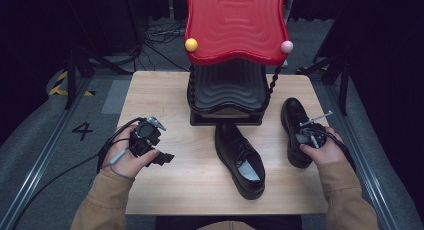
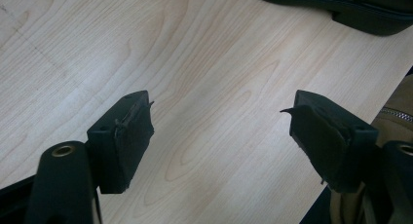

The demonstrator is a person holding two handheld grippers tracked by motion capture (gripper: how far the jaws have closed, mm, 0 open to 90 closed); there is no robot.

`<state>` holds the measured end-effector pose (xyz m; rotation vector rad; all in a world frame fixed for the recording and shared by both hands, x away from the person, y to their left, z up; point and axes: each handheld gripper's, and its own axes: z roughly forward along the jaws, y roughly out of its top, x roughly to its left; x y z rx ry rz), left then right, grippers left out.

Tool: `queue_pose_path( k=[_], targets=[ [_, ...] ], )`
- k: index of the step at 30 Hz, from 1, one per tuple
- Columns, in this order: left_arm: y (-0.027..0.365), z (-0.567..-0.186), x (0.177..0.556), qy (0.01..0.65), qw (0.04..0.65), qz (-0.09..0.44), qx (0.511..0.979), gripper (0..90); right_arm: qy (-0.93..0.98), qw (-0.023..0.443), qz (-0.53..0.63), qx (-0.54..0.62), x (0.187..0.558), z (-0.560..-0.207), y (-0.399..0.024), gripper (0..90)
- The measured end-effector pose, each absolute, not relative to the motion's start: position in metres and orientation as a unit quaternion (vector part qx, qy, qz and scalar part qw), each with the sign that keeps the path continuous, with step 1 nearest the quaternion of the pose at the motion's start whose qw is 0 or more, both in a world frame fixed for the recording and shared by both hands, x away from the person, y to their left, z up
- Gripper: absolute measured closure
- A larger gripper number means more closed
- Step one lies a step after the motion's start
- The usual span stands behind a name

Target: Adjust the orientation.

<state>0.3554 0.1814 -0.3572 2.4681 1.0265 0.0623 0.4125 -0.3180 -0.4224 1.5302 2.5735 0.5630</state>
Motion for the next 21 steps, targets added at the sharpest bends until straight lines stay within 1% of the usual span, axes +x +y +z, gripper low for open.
queue_pose_path(
  k=[3, 5, 8, 9, 14, 21],
  targets=[
    [0.1808, -0.3577, 0.3556, 0.371, 0.232, 0.022, 0.899, 24.1, 0.844, 0.043, 0.188, 0.5, 0.4126, -0.4225, -0.3188, 65.4],
    [0.1805, -0.3574, 0.3556, 0.371, 0.232, 0.022, 0.899, 24.1, 0.845, 0.038, 0.194, 0.497, 0.4128, -0.4228, -0.3201, 68.3],
    [0.1806, -0.3568, 0.3553, 0.372, 0.233, 0.022, 0.898, 24.1, 0.844, 0.021, 0.22, 0.488, 0.4125, -0.4226, -0.3214, 75.9],
    [0.1807, -0.3566, 0.3552, 0.373, 0.233, 0.021, 0.898, 24.0, 0.844, 0.02, 0.226, 0.486, 0.4122, -0.4226, -0.3205, 76.7],
    [0.1808, -0.3572, 0.3563, 0.371, 0.232, 0.023, 0.899, 24.0, 0.849, 0.029, 0.227, 0.475, 0.4114, -0.4211, -0.3188, 78.0],
    [0.1797, -0.3566, 0.3574, 0.369, 0.234, 0.023, 0.899, 24.1, 0.854, 0.055, 0.236, 0.46, 0.4077, -0.414, -0.316, 78.3]
  ],
)
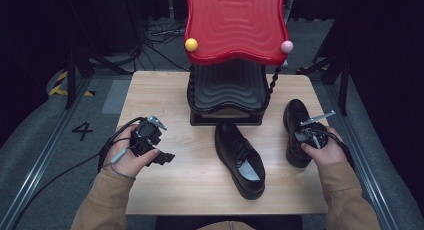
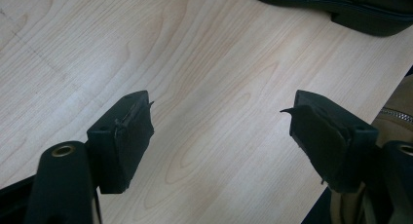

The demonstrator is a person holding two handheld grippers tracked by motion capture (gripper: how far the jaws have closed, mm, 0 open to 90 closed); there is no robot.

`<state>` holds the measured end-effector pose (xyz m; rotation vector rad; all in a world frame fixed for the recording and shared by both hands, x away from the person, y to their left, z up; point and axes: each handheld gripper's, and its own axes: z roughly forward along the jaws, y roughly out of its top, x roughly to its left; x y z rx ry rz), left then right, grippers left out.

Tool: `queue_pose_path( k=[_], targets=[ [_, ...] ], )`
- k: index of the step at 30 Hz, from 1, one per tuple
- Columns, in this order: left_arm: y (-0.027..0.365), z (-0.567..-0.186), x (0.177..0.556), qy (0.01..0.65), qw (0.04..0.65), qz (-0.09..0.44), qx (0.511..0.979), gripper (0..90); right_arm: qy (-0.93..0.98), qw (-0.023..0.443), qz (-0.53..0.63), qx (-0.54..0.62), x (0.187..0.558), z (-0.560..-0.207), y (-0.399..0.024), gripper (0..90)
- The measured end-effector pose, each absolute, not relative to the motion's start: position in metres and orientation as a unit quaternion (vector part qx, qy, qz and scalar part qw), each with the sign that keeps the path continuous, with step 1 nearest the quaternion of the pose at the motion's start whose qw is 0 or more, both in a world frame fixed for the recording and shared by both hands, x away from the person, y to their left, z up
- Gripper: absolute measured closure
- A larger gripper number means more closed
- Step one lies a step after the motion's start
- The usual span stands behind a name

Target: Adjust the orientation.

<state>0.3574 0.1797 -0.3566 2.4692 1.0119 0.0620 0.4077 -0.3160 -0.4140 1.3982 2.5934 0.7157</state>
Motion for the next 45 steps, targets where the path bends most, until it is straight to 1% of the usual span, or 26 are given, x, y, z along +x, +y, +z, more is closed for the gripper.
queue_pose_path(
  k=[4, 12, 26, 28, 33, 45],
  targets=[
    [0.178, -0.355, 0.359, 0.366, 0.235, 0.023, 0.9, 24.0, 0.858, 0.064, 0.237, 0.451, 0.402, -0.406, -0.314, 78.0],
    [0.172, -0.355, 0.364, 0.358, 0.235, 0.022, 0.903, 23.9, 0.871, 0.061, 0.246, 0.42, 0.384, -0.386, -0.307, 77.7],
    [0.166, -0.355, 0.37, 0.348, 0.234, 0.017, 0.908, 23.8, 0.91, 0.036, 0.246, 0.333, 0.343, -0.349, -0.281, 76.3],
    [0.166, -0.355, 0.37, 0.349, 0.234, 0.017, 0.907, 23.8, 0.911, 0.035, 0.246, 0.329, 0.341, -0.347, -0.279, 76.4],
    [0.167, -0.356, 0.369, 0.352, 0.232, 0.016, 0.907, 23.8, 0.924, 0.013, 0.242, 0.296, 0.33, -0.34, -0.268, 76.0],
    [0.168, -0.358, 0.369, 0.355, 0.23, 0.012, 0.906, 23.7, 0.939, -0.001, 0.24, 0.247, 0.32, -0.335, -0.256, 76.1]
  ],
)
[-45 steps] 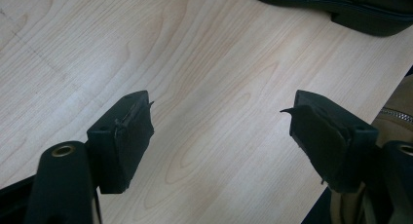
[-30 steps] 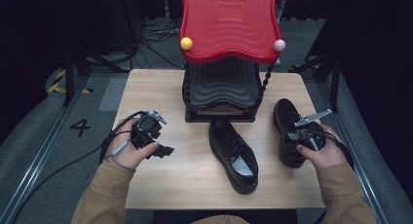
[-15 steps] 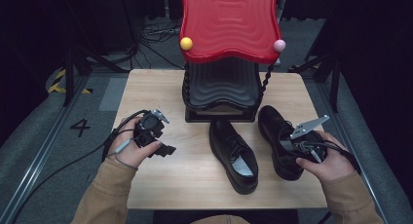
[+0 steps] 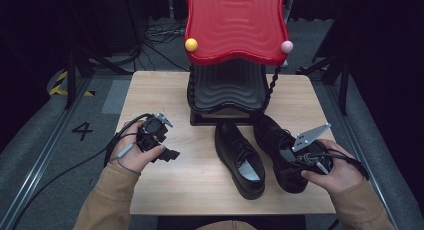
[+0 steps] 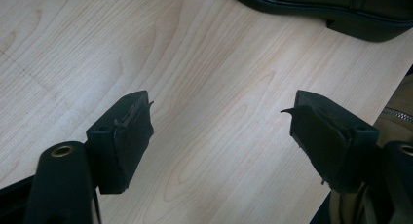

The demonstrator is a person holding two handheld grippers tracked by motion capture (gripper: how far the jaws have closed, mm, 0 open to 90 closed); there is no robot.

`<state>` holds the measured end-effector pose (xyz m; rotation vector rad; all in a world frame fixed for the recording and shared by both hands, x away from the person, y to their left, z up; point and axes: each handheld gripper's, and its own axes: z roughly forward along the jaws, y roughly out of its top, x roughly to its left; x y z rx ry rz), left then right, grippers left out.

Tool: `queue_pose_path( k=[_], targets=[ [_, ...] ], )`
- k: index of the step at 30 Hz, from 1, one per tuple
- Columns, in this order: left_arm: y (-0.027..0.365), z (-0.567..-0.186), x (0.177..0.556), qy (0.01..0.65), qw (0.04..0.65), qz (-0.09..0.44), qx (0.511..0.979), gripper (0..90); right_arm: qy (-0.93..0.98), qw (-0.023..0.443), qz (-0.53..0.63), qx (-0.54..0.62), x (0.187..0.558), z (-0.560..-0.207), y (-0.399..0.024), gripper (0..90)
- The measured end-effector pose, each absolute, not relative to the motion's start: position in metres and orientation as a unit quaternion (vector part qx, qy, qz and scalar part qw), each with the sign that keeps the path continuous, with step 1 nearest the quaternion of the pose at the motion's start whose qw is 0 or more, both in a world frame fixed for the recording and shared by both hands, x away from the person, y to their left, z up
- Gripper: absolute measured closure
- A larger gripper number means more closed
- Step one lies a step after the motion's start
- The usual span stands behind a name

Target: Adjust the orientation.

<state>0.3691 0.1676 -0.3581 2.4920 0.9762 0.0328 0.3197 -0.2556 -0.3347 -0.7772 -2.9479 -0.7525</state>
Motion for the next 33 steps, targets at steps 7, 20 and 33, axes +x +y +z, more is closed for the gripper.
queue_pose_path(
  k=[7, 20, 33],
  targets=[
    [0.168, -0.358, 0.369, 0.356, 0.227, 0.012, 0.907, 23.4, -0.945, -0.006, -0.246, -0.218, 0.325, -0.342, -0.251, 75.7],
    [0.171, -0.358, 0.368, 0.357, 0.229, 0.011, 0.905, 23.4, -0.952, -0.013, -0.237, -0.195, 0.345, -0.373, -0.241, 75.7],
    [0.167, -0.361, 0.37, 0.356, 0.226, 0.009, 0.907, 23.3, -0.959, 0.002, -0.191, -0.21, 0.349, -0.39, -0.238, 76.6]
  ],
)
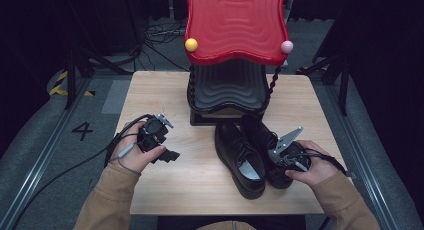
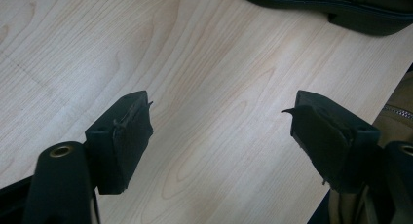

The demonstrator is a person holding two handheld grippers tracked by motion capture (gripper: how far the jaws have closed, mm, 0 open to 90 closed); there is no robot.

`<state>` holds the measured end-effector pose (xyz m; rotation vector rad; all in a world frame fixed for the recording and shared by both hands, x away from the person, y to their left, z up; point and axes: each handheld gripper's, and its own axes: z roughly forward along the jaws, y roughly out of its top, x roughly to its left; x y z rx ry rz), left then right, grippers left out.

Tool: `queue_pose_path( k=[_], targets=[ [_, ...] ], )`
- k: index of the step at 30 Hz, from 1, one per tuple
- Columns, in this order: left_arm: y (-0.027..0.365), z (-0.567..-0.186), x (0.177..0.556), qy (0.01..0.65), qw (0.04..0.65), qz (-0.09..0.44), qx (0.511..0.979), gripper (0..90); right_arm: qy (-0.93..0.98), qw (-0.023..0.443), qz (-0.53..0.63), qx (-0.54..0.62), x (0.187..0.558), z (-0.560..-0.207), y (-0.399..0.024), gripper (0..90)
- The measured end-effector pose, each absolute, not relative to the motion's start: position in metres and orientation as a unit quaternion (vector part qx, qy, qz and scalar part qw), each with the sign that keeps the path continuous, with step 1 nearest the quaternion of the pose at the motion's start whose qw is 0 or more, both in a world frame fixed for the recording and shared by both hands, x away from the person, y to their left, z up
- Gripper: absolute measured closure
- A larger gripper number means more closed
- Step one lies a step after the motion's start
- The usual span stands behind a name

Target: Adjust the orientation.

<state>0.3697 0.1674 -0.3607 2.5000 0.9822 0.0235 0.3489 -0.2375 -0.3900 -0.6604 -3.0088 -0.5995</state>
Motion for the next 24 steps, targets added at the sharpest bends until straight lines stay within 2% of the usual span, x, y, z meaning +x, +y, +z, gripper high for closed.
queue_pose_path(
  k=[9, 24],
  targets=[
    [0.167, -0.361, 0.37, 0.358, 0.225, 0.006, 0.906, 23.2, -0.964, 0.01, -0.156, -0.213, 0.35, -0.401, -0.232, 76.8],
    [0.169, -0.36, 0.371, 0.357, 0.227, 0.008, 0.906, 23.2, -0.961, 0.034, -0.17, -0.217, 0.347, -0.404, -0.221, 74.9]
  ],
)
